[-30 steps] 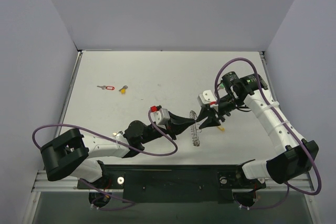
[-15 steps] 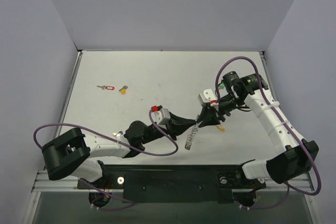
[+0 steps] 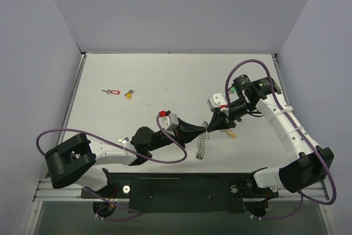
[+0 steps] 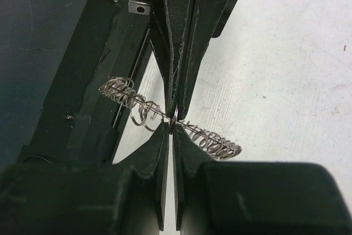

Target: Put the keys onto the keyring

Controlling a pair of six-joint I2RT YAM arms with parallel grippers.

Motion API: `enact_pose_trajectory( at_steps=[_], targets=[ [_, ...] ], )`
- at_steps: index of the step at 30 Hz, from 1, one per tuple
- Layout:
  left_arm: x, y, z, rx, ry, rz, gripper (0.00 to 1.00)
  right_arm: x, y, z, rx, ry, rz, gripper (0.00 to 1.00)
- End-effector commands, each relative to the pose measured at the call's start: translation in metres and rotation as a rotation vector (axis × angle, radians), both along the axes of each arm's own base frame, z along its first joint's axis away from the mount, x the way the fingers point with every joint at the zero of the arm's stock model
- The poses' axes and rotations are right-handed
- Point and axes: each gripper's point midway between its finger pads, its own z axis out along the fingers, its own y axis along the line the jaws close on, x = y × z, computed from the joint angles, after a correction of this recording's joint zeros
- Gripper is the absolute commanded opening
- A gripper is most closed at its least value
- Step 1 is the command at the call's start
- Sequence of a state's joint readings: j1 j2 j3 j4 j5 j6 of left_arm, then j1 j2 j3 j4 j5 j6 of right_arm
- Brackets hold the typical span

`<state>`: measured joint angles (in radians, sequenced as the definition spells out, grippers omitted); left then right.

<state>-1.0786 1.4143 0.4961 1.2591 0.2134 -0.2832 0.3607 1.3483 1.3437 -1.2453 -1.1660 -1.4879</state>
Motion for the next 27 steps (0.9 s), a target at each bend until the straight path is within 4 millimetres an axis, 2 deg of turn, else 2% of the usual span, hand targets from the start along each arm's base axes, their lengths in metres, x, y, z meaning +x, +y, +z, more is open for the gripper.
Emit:
enact_pose_trajectory(
  at_steps=[1, 9, 17, 19, 20, 22, 27],
  targets=[
    [-0.004, 0.006, 0.036, -0.133, -0.048, -0.020, 0.00, -0.008, 0.001, 0.009, 0.022, 0.040, 0.000, 0.00],
    [-0.002, 0.004, 0.030, -0.112, -0.027, -0.025, 0.00, -0.016, -0.001, 0.002, -0.039, 0.053, 0.007, 0.00],
    [0.005, 0.000, 0.003, 0.026, 0.000, 0.001, 0.01, 0.006, -0.005, -0.009, -0.190, 0.106, -0.197, 0.00],
    [0.005, -0.001, -0.002, 0.060, -0.003, 0.003, 0.06, 0.007, -0.005, -0.012, -0.208, 0.115, -0.211, 0.00],
    [0.006, 0.000, -0.002, 0.068, -0.010, 0.009, 0.13, 0.007, -0.004, -0.014, -0.217, 0.127, -0.212, 0.00],
    [0.007, -0.001, -0.007, 0.096, -0.011, 0.012, 0.21, 0.009, -0.004, -0.015, -0.229, 0.135, -0.222, 0.00],
    [0.008, 0.000, -0.015, 0.140, -0.013, 0.011, 0.29, 0.013, -0.007, -0.019, -0.274, 0.143, -0.247, 0.00]
  ],
)
